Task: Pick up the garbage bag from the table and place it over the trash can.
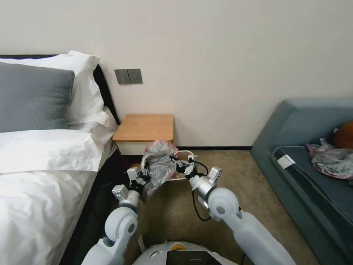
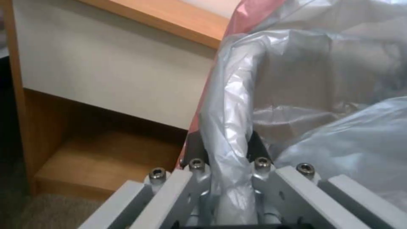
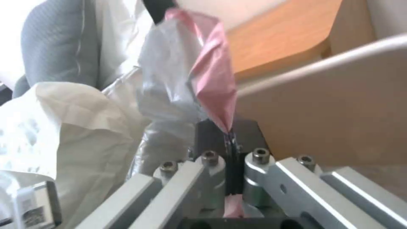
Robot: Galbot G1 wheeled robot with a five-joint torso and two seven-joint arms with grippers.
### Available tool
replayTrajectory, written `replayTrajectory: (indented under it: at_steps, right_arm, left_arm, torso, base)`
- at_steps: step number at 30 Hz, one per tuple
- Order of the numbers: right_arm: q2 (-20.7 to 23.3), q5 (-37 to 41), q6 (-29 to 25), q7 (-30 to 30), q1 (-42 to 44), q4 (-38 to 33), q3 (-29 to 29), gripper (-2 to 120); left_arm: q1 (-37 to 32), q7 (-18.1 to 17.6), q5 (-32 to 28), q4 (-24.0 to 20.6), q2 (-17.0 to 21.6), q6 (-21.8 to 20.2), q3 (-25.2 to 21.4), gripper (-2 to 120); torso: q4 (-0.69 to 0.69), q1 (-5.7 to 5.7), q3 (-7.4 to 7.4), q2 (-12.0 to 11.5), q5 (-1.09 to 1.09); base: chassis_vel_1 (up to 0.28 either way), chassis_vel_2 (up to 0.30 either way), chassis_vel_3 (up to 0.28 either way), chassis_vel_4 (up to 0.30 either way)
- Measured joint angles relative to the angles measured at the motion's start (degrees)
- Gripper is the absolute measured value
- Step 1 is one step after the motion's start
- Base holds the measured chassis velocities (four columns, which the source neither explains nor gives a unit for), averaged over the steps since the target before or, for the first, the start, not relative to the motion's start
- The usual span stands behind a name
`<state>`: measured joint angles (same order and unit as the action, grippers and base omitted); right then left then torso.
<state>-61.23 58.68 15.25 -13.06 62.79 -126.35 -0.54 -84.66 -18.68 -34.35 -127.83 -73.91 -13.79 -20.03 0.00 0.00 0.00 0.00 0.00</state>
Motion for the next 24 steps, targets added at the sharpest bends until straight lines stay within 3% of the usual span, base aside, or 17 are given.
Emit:
replayTrajectory:
  at_steps: [12, 24]
  right_arm:
    - [7.1, 1.9, 0.0, 2.6, 1.5, -2.8, -6.5, 0]
    - [9.9, 4.5, 0.0, 2.8, -0.6, -3.0, -8.8, 0]
  left_arm:
    - [0.2, -0.9, -1.8, 0.0, -0.6, -0.3, -2.0, 3]
    - [-0.1, -0.7, -2.0, -0.1, -0.8, -0.4, -2.9, 3]
  torso:
    - [0.0, 0.0, 0.0, 0.0, 0.0]
    - [0.0, 0.0, 0.0, 0.0, 0.0]
  base:
    - [0.0, 0.0, 0.0, 0.0]
    - [0.0, 0.0, 0.0, 0.0]
